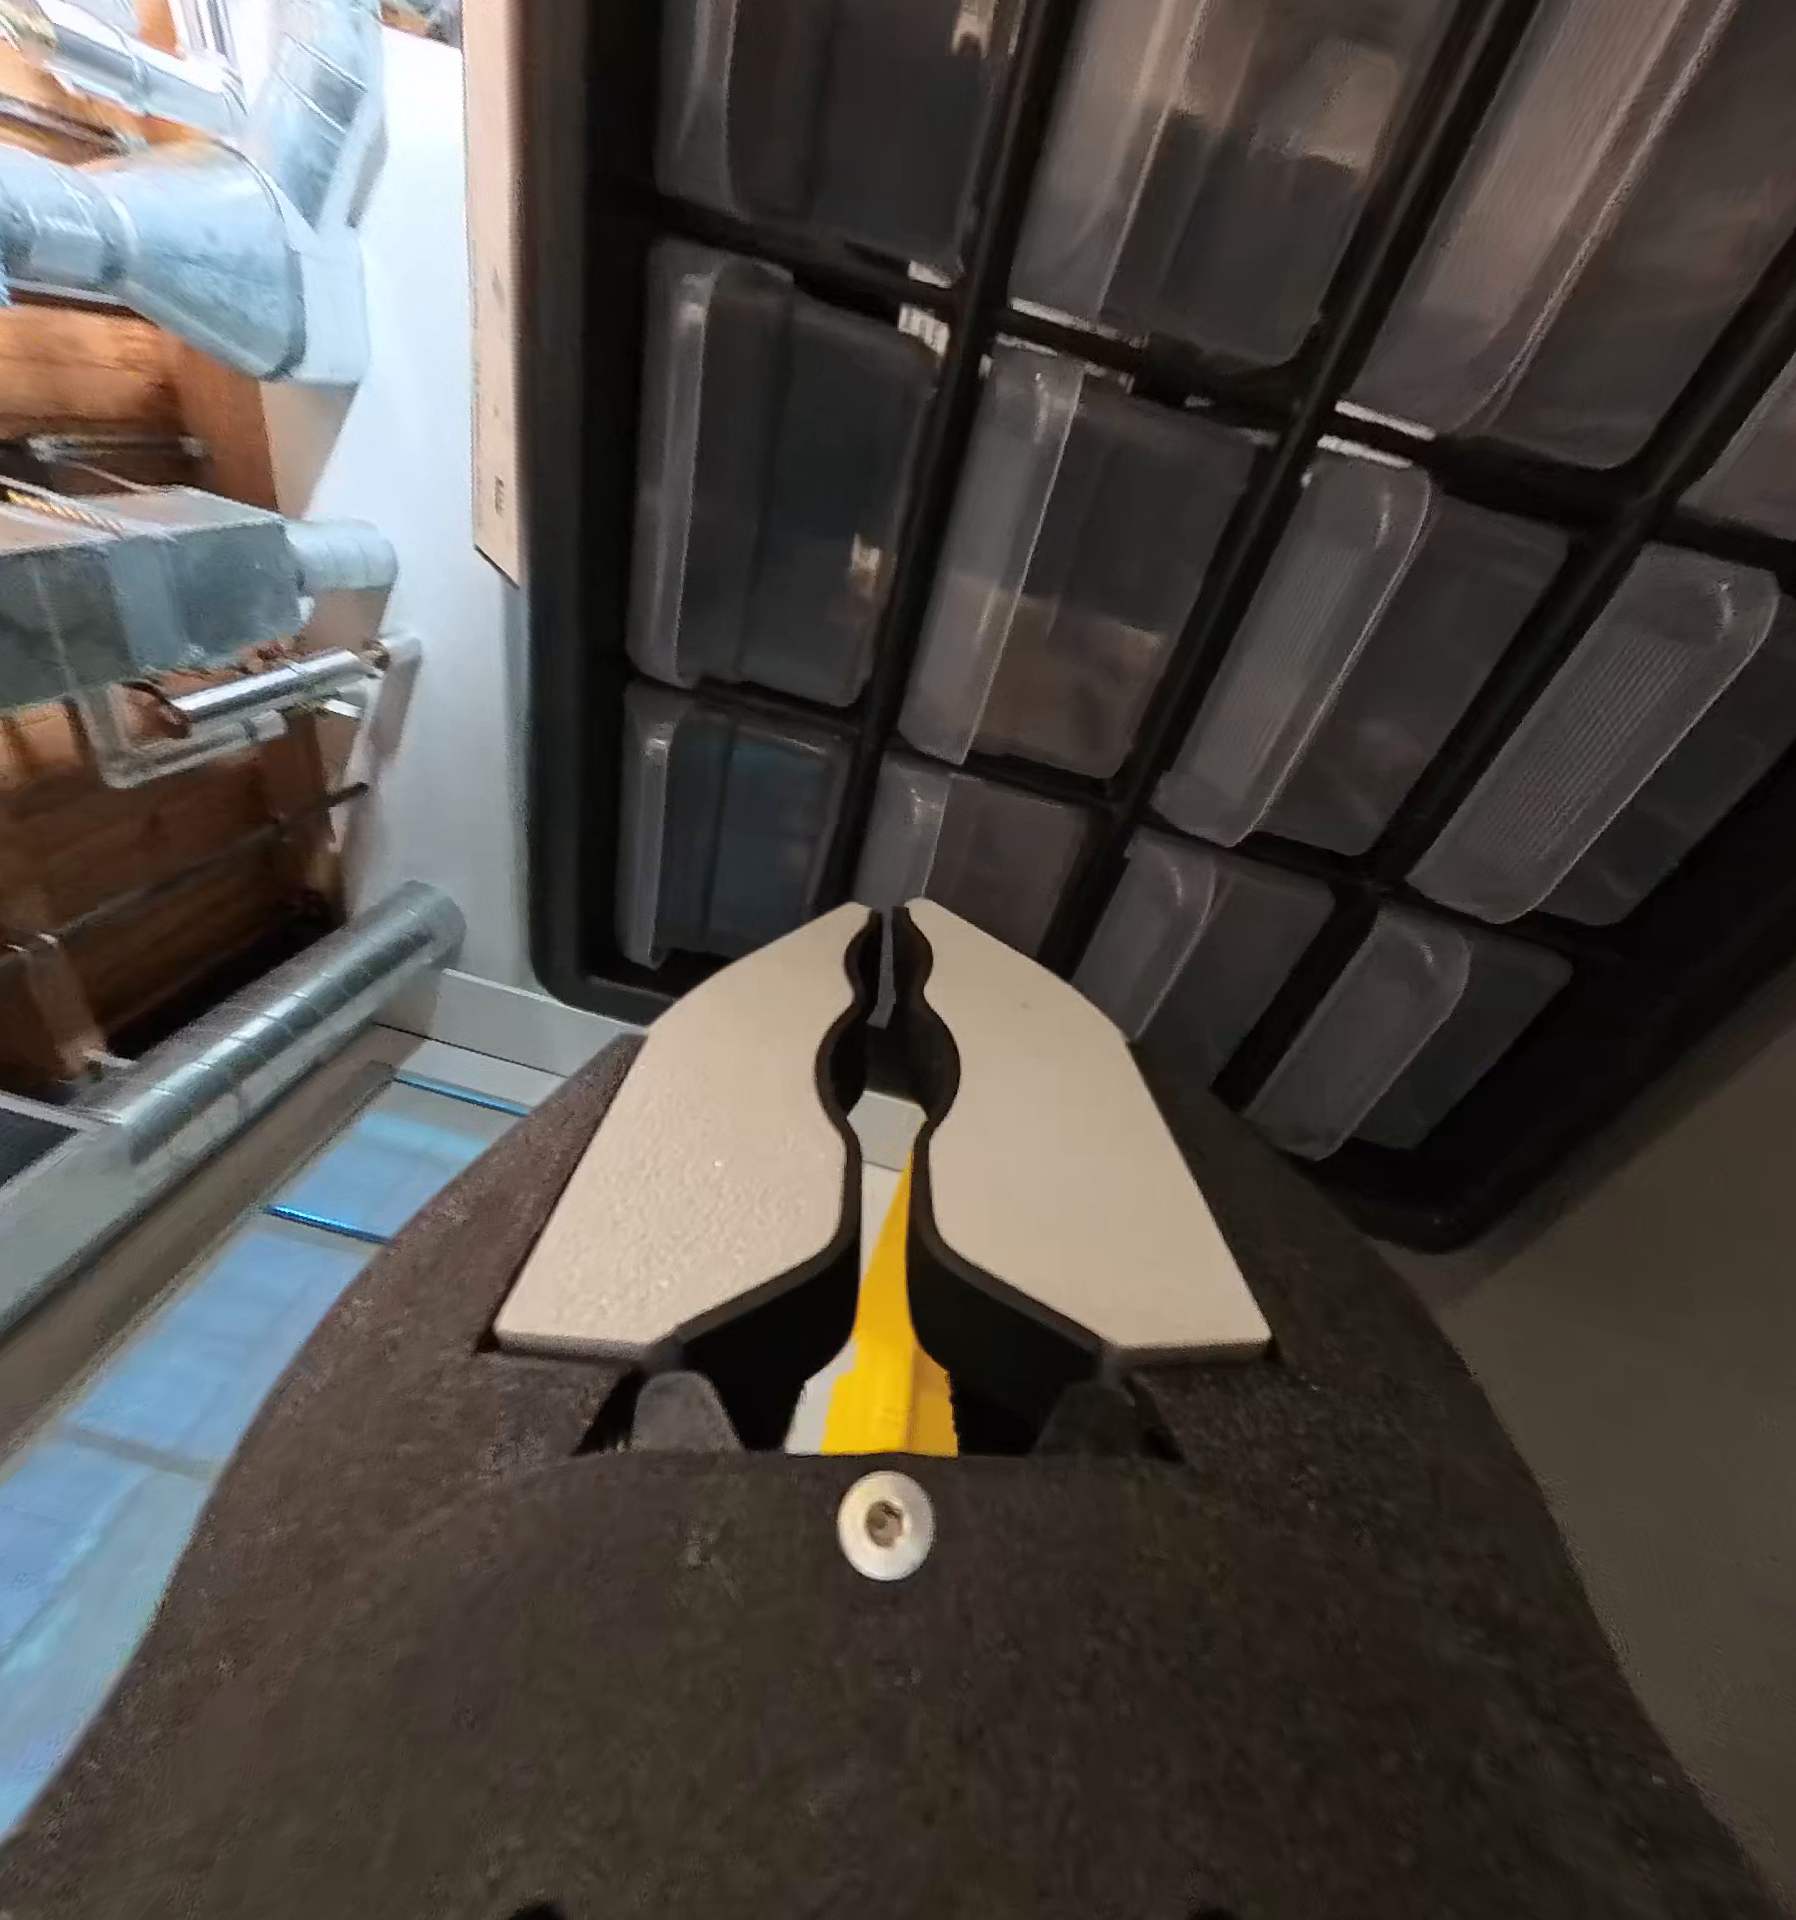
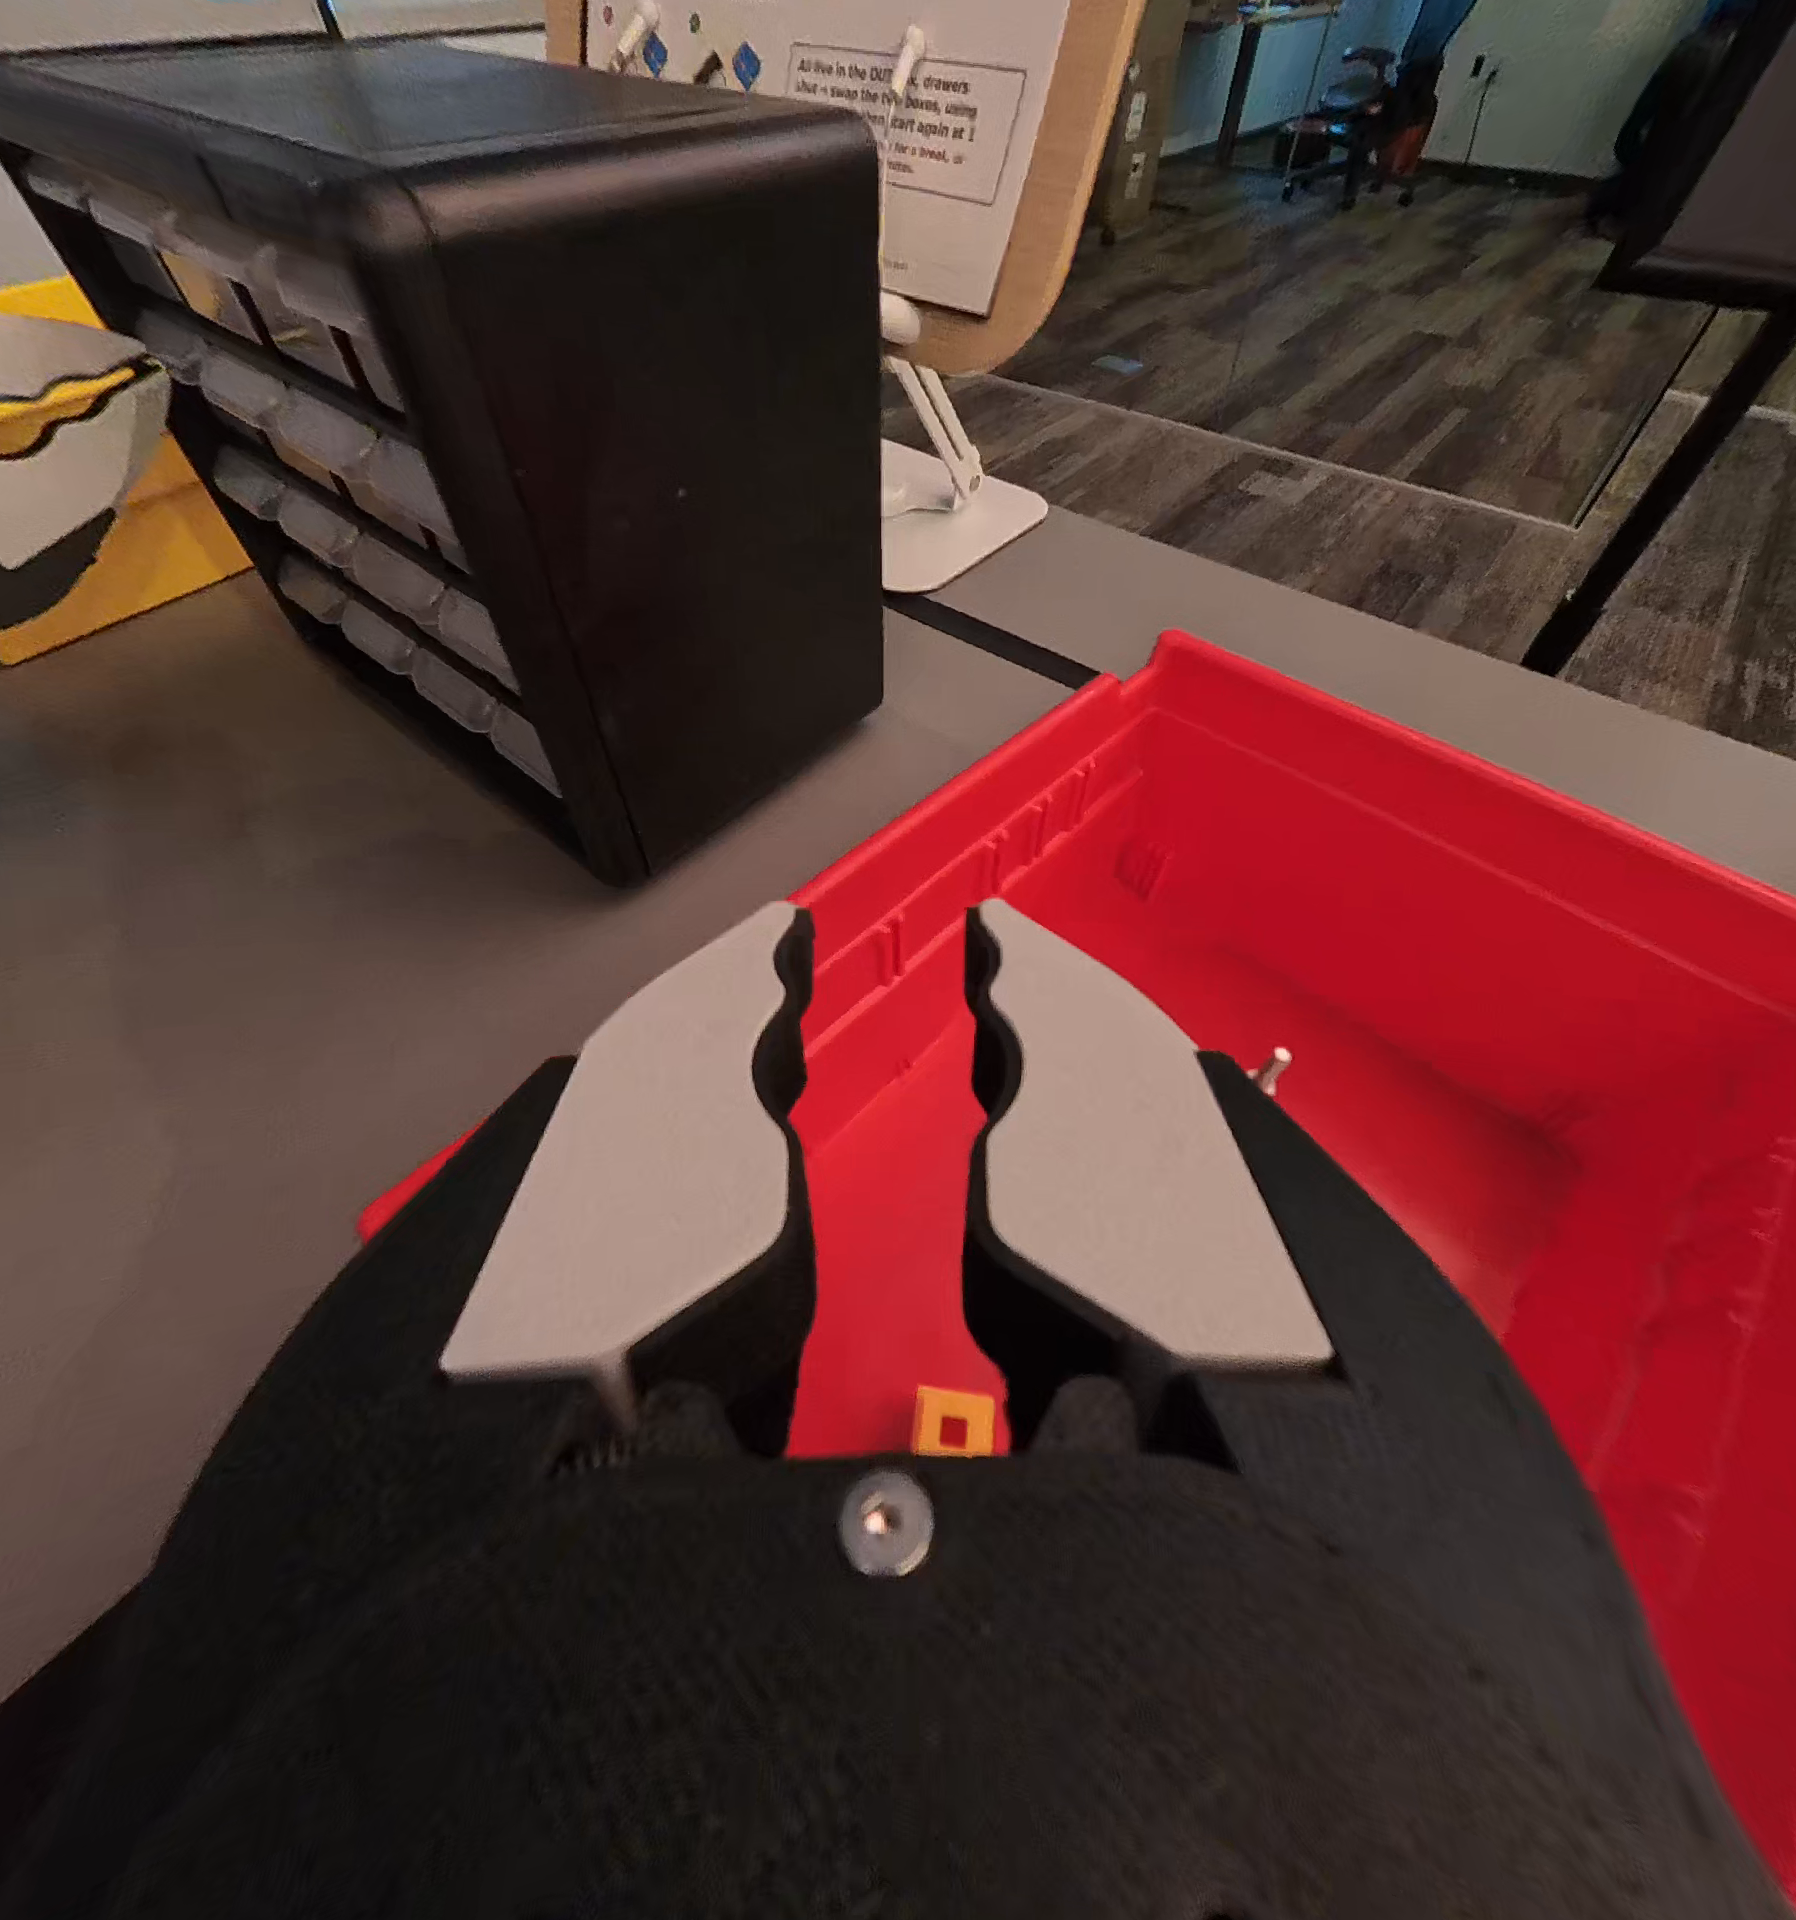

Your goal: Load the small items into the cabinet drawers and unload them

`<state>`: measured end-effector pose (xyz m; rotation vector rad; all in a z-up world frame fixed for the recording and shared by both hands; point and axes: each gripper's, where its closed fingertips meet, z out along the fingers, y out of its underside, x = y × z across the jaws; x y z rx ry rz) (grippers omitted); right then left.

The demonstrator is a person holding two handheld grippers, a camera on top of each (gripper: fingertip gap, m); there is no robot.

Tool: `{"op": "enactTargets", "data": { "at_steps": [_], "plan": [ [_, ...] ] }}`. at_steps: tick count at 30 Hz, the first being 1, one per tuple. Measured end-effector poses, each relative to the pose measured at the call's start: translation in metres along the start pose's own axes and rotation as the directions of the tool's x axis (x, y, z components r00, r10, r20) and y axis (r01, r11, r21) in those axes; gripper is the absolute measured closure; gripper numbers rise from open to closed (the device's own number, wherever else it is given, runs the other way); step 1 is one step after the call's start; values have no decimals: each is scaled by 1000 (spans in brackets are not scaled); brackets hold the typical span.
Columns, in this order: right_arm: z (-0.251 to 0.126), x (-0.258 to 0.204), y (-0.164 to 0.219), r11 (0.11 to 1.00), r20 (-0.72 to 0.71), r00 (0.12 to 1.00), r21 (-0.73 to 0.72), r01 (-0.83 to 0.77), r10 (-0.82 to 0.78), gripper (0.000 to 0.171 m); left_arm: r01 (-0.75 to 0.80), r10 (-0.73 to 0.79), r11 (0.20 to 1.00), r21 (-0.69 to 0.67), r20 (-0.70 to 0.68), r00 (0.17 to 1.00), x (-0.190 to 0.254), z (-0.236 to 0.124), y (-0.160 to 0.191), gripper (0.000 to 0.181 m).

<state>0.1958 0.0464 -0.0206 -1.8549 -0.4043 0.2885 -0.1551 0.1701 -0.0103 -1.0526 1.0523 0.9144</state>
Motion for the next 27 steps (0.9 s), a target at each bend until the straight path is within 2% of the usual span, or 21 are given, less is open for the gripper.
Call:
{"op": "enactTargets", "data": {
  "at_steps": [2, 4, 6, 9, 11, 15, 18, 22, 24, 27],
  "plan": [
    [-1, -8, -7, 997, 26, 1000, 81, -1, -1, 145, -69, 70, 997, -27, 46, 996, -9, -8, 1, 174],
    [-4, -16, -12, 987, 46, 999, 160, -9, 2, 145, -27, 27, 1000, -10, -1, 1000, -6, -24, -1, 174],
    [-11, -14, -13, 971, -45, 999, 236, 39, -29, 145, 86, -84, 996, 13, -119, 989, 11, -41, -2, 174],
    [-24, -25, -22, 931, -214, 972, 327, 164, -96, 146, 251, -244, 968, -8, -271, 931, 35, -54, -7, 174],
    [-27, -43, -28, 907, -286, 949, 349, 234, -135, 146, 404, -394, 913, -56, -377, 838, 44, -62, -21, 168],
    [-27, -53, -14, 896, -485, 842, 225, 382, -237, 146, 626, -606, 765, -150, -495, 622, 53, -71, -34, 170],
    [-36, -48, -5, 909, -532, 828, 232, 345, -179, 144, 711, -698, 670, -213, -507, 506, 46, -67, -29, 167],
    [-54, -30, 6, 926, -588, 807, 274, 259, -52, 127, 839, -808, 476, -263, -507, 299, 22, -66, -23, 162],
    [-63, -23, 13, 933, -608, 794, 290, 214, 6, 121, 869, -826, 437, -230, -486, 287, 2, -67, -16, 162],
    [-78, -17, 18, 936, -630, 773, 314, 162, 77, 116, 886, -848, 446, -125, -375, 374, -43, -76, 12, 173]
  ]
}}
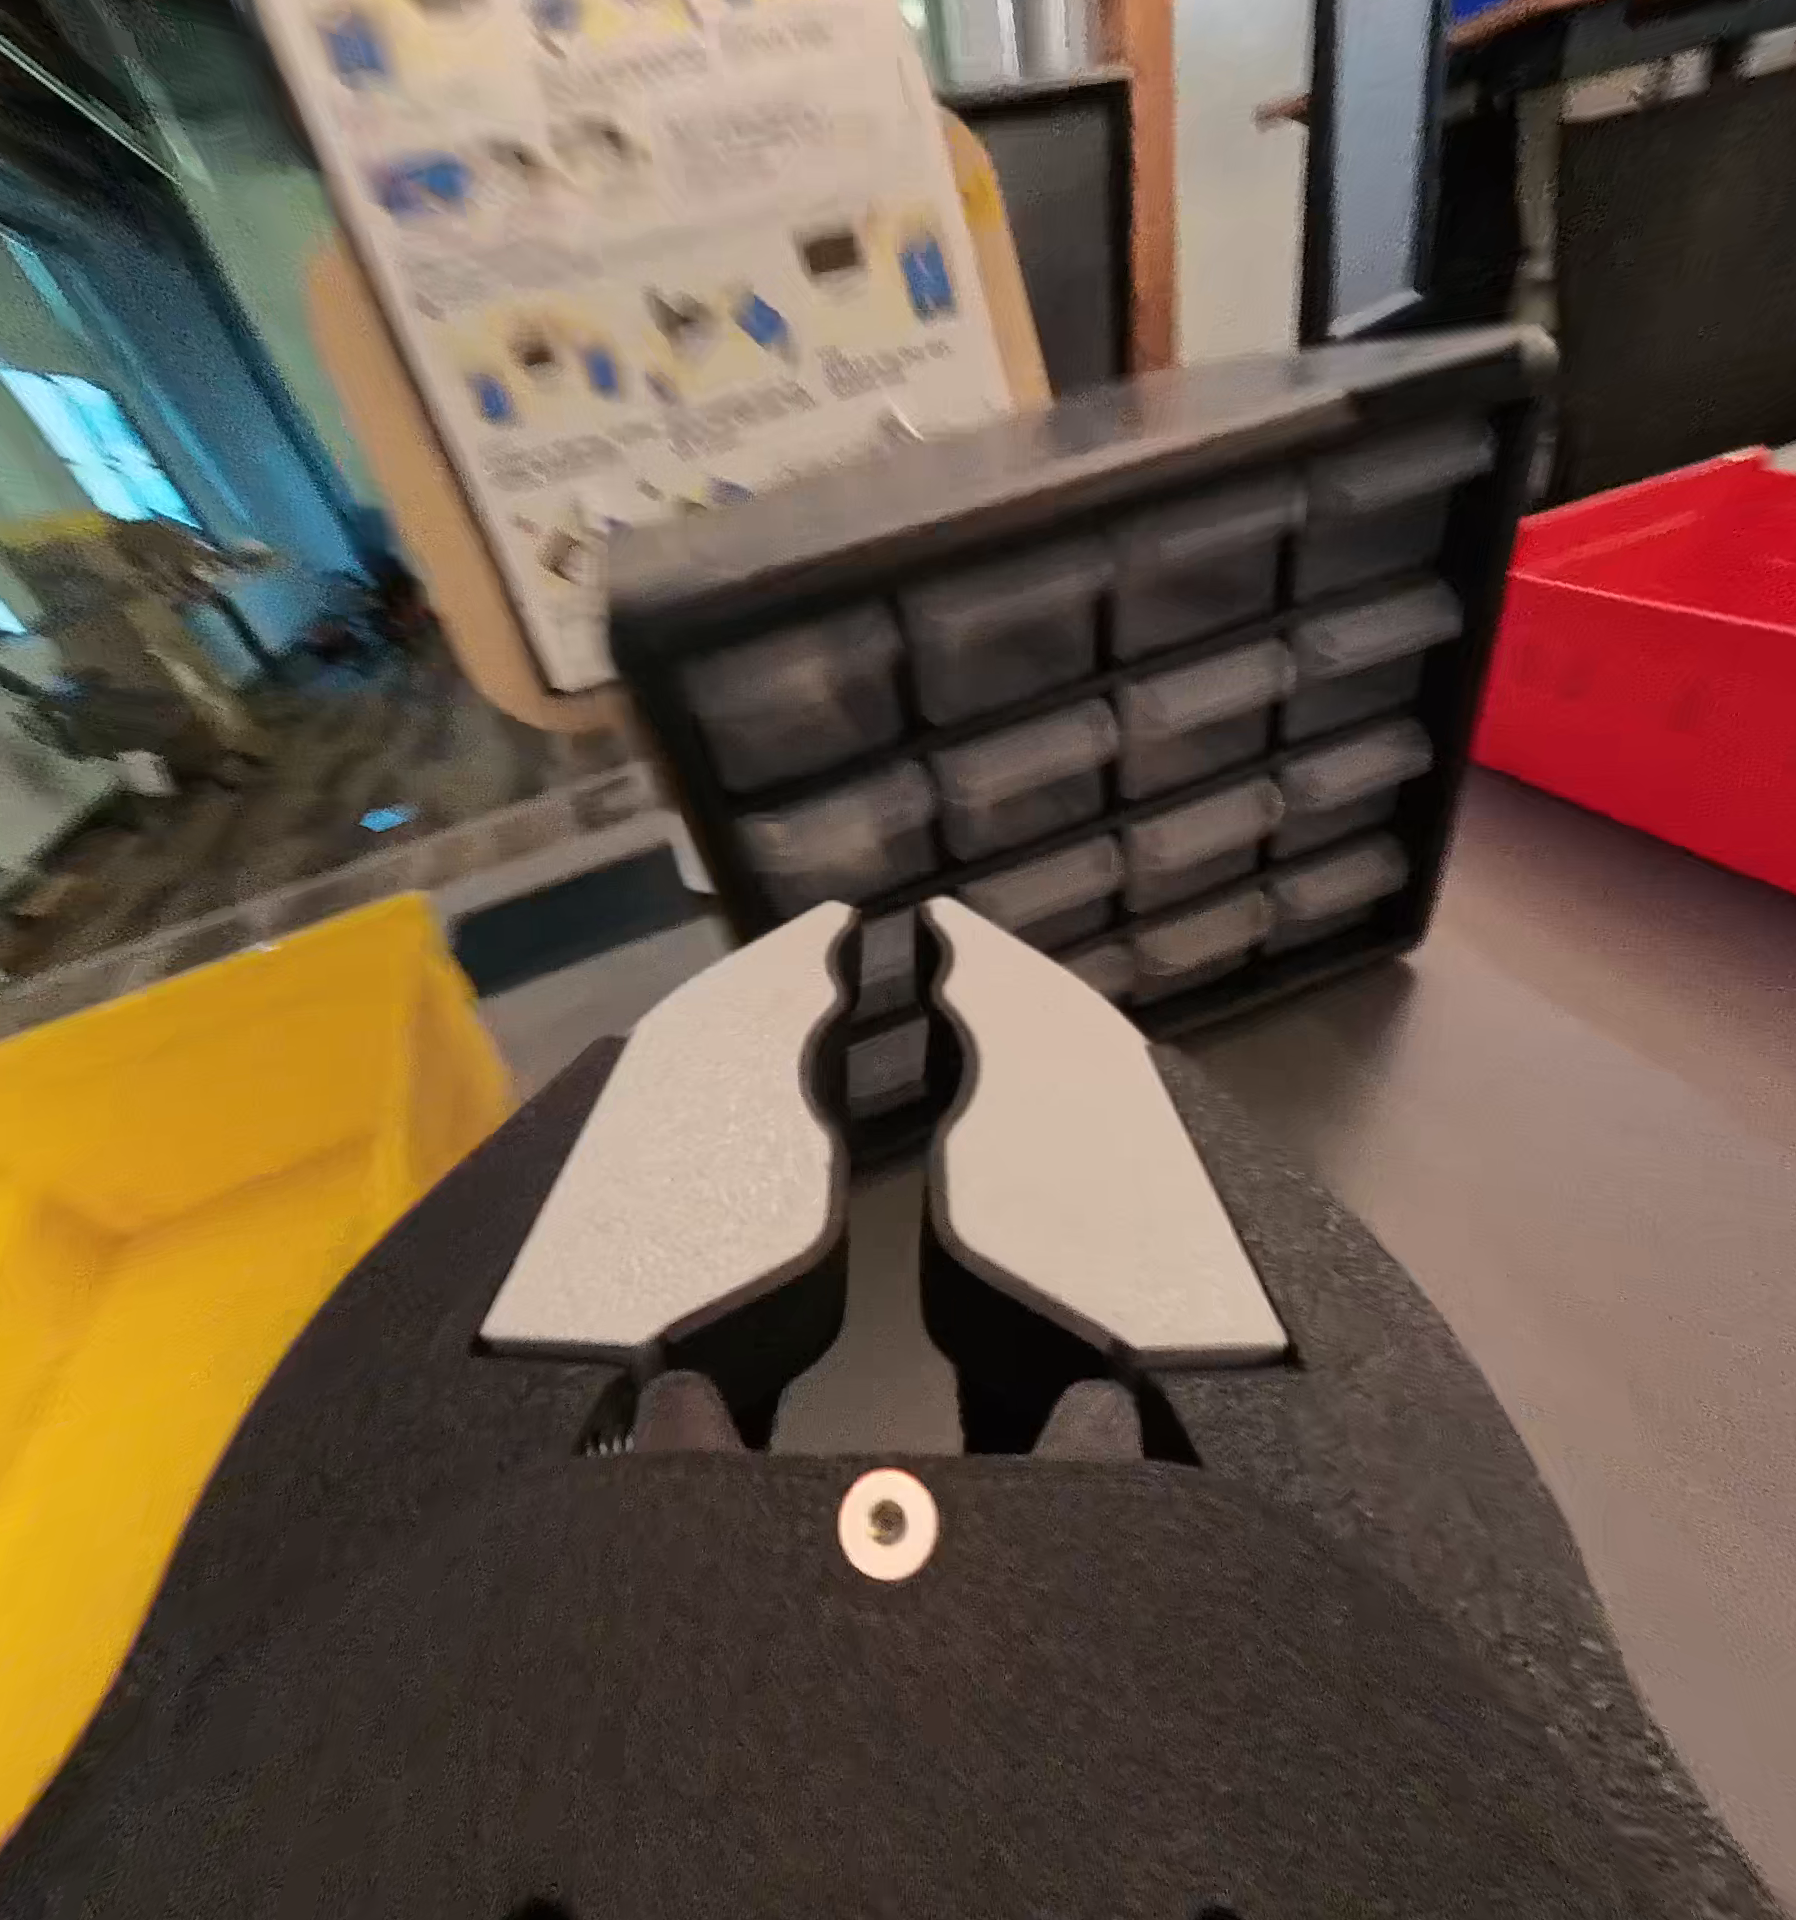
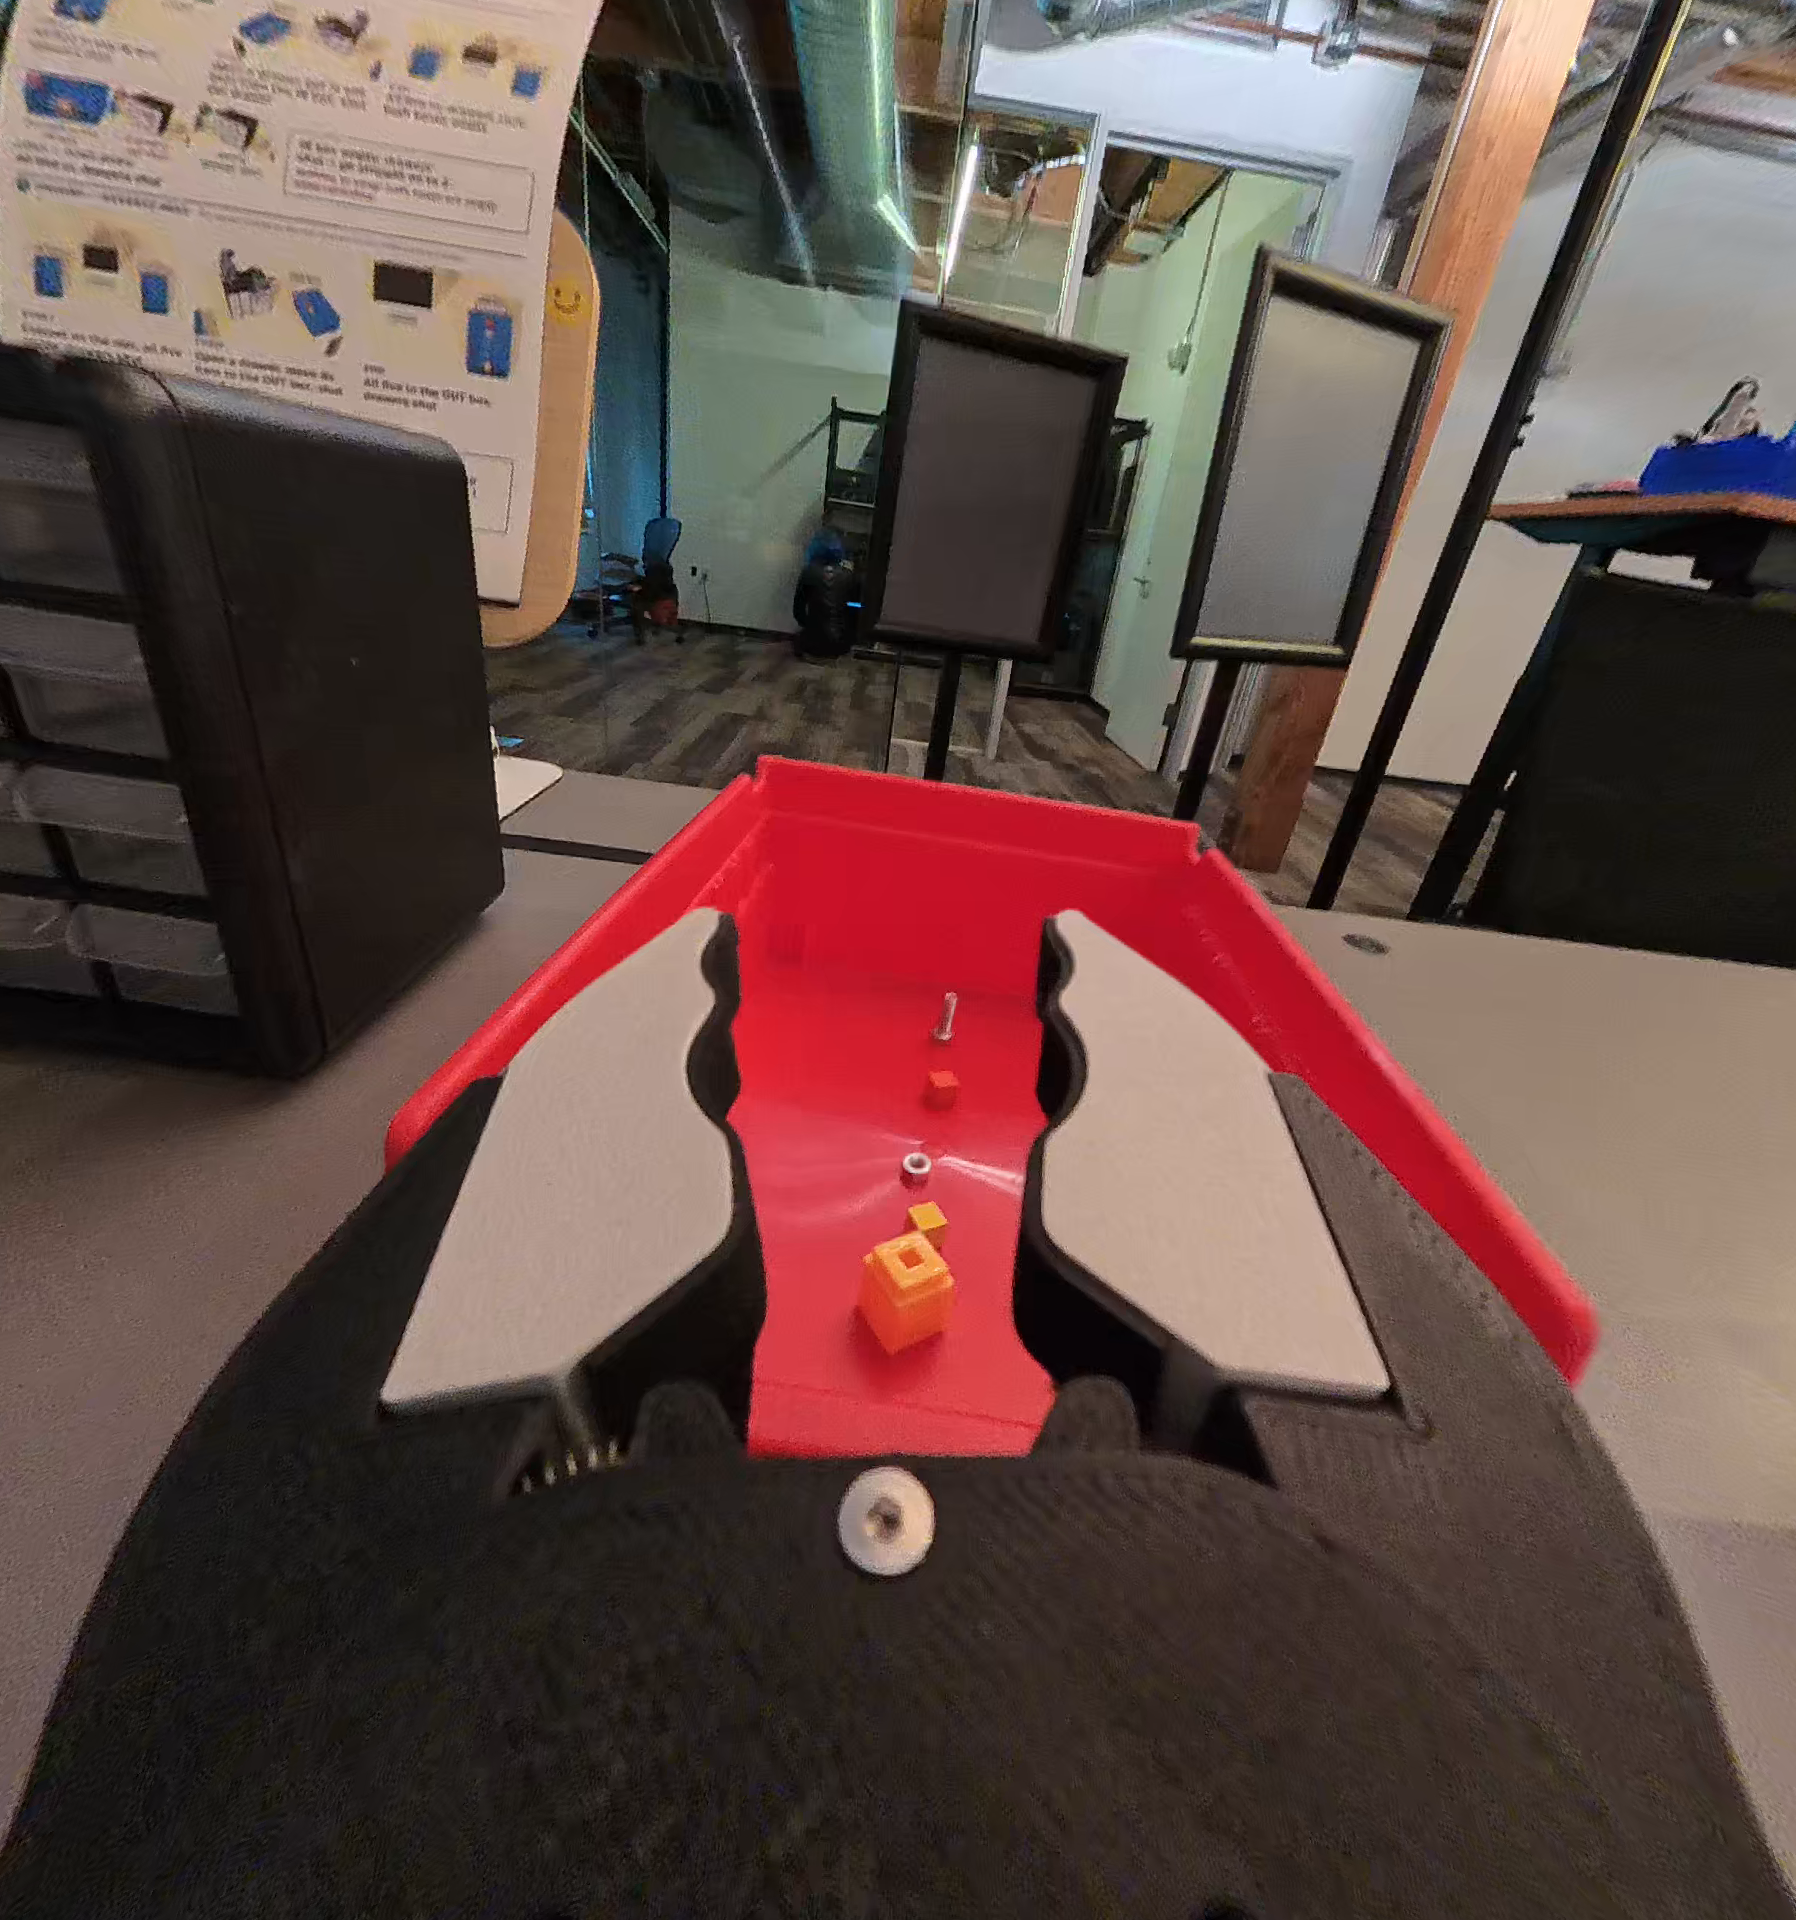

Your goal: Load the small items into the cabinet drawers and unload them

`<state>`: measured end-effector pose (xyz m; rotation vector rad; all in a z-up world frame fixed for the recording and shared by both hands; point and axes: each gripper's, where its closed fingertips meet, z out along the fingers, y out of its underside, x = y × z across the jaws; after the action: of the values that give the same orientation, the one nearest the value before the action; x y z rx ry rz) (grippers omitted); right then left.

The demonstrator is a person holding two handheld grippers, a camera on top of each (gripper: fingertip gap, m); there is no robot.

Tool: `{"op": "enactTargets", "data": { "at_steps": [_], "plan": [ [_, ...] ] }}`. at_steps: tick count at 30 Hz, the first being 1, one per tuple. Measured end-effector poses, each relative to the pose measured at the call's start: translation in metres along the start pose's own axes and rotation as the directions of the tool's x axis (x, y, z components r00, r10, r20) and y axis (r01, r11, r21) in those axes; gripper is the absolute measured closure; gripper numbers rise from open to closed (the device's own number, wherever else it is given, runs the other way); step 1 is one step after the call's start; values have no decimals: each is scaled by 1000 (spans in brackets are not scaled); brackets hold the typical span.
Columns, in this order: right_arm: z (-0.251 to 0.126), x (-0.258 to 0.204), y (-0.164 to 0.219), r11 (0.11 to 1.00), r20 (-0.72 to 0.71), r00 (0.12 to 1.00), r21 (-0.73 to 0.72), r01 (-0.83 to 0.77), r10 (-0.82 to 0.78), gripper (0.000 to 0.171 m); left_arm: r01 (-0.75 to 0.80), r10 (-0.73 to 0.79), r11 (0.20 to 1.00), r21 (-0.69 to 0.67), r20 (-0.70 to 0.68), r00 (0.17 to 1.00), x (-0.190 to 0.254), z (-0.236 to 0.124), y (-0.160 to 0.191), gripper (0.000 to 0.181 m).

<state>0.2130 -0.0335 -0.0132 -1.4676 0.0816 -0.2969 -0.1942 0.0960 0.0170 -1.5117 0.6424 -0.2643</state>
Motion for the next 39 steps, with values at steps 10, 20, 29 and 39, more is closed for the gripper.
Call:
{"op": "enactTargets", "data": {
  "at_steps": [10, 20, 29, 39],
  "plan": [
    [75, 112, 58, 667, 90, 994, -737, 111, -67, 115, 88, -45, 963, -255, 173, 984, -235, -97, -3, 107],
    [80, 126, 141, 136, 169, 984, -975, 174, -51, 139, 290, -226, 625, -724, 187, 956, -330, -68, 122, 106],
    [70, 117, 149, -52, 27, 981, -998, 38, 192, 157, 207, -247, 370, -906, 119, 962, -316, -41, 165, 121],
    [61, 114, 148, -83, -49, 960, -996, -27, 276, 166, 171, -273, 182, -968, 117, 955, -310, -36, 198, 177]
  ]
}}
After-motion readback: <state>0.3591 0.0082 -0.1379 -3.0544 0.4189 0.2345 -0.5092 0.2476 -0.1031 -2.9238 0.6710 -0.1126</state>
